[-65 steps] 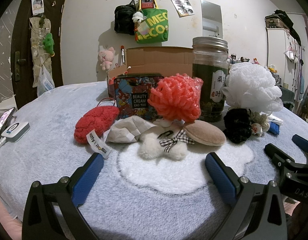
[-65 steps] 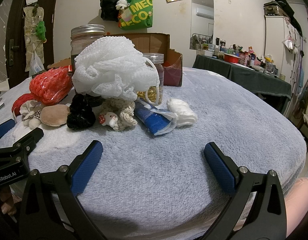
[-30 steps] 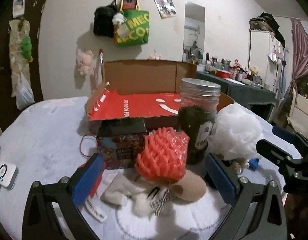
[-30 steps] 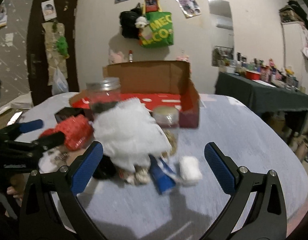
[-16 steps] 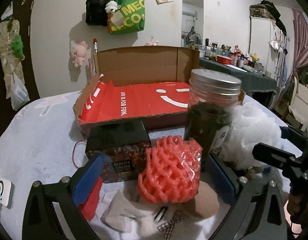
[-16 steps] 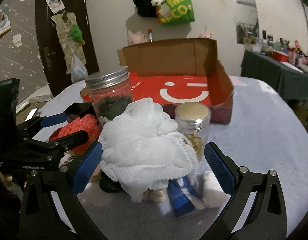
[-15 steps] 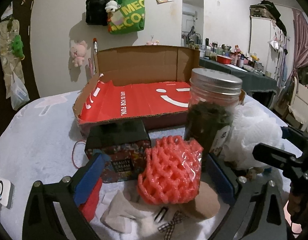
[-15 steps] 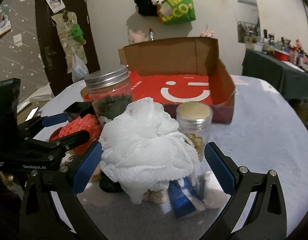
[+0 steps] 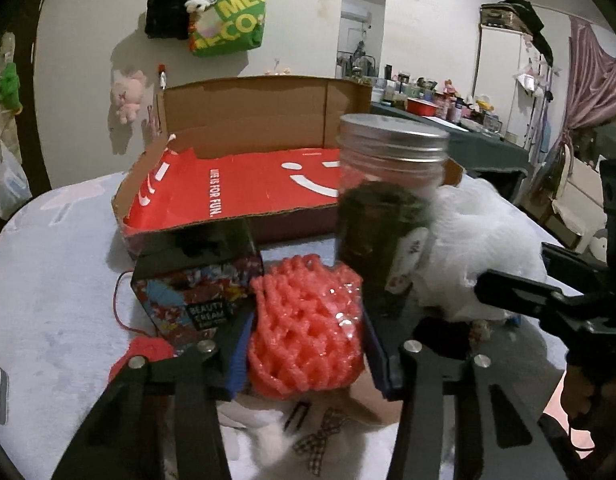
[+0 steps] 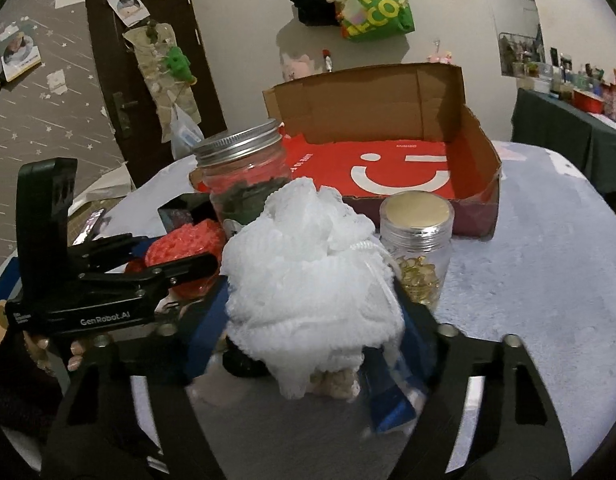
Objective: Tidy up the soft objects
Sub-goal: 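Grasp the red mesh net with the left tool while the right grasps the white bath puff, then lower both held items into the red-lined box and open both tools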
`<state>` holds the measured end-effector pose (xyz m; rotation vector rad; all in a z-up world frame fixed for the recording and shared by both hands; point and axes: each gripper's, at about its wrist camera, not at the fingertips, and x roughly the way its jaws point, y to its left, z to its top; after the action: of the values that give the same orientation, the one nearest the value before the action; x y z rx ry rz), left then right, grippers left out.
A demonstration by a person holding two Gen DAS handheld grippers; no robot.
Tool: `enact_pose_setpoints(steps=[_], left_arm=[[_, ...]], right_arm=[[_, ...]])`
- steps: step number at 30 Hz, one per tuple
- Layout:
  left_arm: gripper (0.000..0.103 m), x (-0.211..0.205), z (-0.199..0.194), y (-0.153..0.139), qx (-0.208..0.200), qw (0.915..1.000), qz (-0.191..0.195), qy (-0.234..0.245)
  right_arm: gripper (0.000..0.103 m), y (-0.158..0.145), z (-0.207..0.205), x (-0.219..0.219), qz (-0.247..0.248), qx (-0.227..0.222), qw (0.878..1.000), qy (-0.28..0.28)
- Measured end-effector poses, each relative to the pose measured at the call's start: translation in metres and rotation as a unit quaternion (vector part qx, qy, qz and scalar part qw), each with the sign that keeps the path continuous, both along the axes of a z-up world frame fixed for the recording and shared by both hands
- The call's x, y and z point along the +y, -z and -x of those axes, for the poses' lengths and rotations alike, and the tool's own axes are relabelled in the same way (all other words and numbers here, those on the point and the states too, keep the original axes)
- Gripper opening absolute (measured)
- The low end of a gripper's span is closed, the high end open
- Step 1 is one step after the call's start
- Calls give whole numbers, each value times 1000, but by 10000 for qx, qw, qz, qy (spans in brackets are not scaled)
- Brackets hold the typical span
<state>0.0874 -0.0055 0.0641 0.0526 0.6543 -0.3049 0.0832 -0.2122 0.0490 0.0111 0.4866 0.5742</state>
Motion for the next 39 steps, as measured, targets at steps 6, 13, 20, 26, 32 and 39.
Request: enact_pose_setpoints(steps=[6, 13, 20, 26, 32, 39], left_arm=[[46, -2, 7, -2, -82, 10000, -45, -7], [44, 1, 15, -12, -233, 9997, -17, 13], [44, 6, 23, -28, -386, 9992, 47, 15], [44, 14, 17, -52, -472, 9988, 56, 98], [44, 20, -12, -85, -496, 9985, -96, 205], [44, 9, -72, -110, -317, 9969, -507, 521]], right_arm=[[48, -2, 12, -2, 20, -236, 9997, 90], [43, -8, 24, -6, -104, -510, 9985, 171], [42, -21, 34, -16, -248, -711, 9968, 253], [42, -43, 39, -23, -228, -933, 9949, 313], [42, -79, 25, -25, -78, -1129, 9931, 309], [42, -129, -24, -11, 207, -1134, 9931, 225]])
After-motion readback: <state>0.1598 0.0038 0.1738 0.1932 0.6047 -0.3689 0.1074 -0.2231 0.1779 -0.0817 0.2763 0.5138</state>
